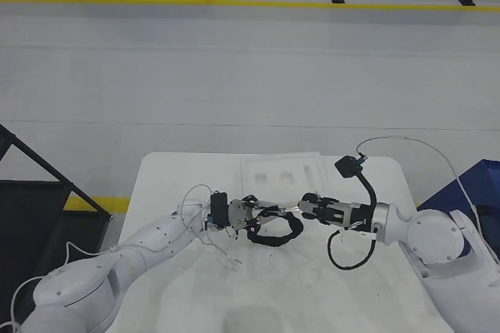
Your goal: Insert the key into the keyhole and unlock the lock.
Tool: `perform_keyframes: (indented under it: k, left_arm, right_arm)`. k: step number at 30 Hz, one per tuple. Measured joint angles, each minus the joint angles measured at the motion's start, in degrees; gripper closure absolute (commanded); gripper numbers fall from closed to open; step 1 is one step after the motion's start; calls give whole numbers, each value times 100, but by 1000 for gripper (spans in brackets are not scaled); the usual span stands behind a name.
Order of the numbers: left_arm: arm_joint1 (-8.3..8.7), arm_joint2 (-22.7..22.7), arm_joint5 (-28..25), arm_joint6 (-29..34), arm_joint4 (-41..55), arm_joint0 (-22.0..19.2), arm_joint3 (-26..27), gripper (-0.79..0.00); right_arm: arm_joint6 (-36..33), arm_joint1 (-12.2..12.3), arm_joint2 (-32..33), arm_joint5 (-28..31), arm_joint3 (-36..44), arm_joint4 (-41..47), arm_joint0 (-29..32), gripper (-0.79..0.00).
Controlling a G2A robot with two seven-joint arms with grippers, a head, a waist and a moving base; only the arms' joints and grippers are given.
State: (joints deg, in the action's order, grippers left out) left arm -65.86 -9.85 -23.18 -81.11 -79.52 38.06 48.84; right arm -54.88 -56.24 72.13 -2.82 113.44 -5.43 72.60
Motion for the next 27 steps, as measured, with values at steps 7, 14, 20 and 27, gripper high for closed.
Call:
perform_keyframes:
  k: [7,14,20,27]
  left_arm:
    - [-7,12,-12,13,21,-4,3,0]
    - [-14,11,-9,9,50,0,-10,0]
    - [-18,11,-12,12,74,2,-19,0]
    - [-15,11,-18,18,86,6,-2,0]
  right_arm:
    - [-14,2,-25,12,-50,26,-21,0]
    - [3,7,-27,46,-22,46,-7,0]
    - [20,11,-37,46,-8,34,0,0]
    - [51,6,-98,34,-33,17,-44,0]
